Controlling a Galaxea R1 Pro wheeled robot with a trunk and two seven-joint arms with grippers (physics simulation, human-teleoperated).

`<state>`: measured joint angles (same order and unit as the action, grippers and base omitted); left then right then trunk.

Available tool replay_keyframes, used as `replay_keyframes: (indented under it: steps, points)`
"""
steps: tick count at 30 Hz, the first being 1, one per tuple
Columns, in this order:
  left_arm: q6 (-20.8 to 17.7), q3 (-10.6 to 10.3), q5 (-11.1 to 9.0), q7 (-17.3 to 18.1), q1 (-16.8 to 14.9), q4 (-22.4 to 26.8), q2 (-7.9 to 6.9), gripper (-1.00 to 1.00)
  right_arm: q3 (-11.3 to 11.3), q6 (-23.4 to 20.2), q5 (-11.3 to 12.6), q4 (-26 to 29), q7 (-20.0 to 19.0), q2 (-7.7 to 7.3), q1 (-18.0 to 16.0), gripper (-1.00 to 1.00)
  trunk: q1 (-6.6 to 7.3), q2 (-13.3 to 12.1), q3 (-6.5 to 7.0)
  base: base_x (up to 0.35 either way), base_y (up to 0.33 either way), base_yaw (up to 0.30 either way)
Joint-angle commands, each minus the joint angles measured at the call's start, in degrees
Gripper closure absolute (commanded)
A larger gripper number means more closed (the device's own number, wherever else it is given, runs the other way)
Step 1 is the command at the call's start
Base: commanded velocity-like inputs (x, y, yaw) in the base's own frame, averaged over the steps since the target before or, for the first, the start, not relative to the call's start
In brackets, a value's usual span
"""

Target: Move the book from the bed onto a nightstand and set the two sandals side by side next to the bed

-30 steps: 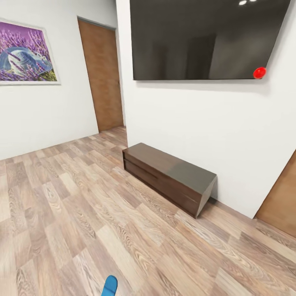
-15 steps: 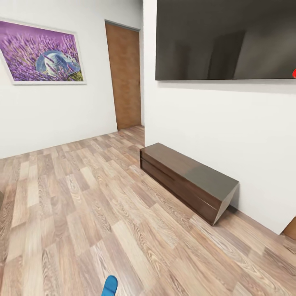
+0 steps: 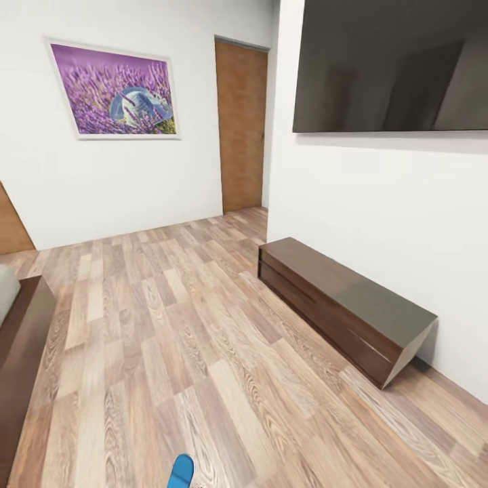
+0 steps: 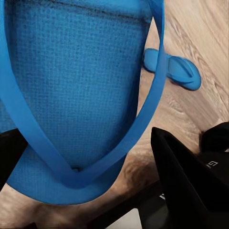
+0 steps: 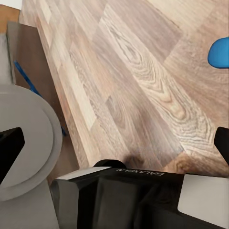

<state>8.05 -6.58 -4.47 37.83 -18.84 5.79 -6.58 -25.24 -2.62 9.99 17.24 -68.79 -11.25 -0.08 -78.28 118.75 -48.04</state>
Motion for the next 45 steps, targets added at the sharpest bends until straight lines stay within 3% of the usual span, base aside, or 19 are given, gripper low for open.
replay_keyframes:
  steps: [1,21,45]
  points:
    - [0.4,-0.5,-0.4,-0.2,-0.1,-0.1,-0.02,1.00,-0.1,-0.3,0.2,0.0,-0.2,0.00,0.0,-1.00,0.01,0.0,-0.05,0.000,0.000,0.293]
    - [0.4,-0.5,-0.4,-0.2,-0.1,-0.1,-0.02,1.00,-0.2,-0.3,0.3,0.0,-0.2,-0.09,0.0,-1.00,0.01,0.0,-0.05,0.000,0.000,0.128]
    - [0.4,-0.5,-0.4,-0.2,-0.1,-0.1,-0.02,1.00,-0.2,-0.3,0.3,0.0,-0.2,-0.09,0.0,-1.00,0.01,0.0,-0.05,0.000,0.000,0.007]
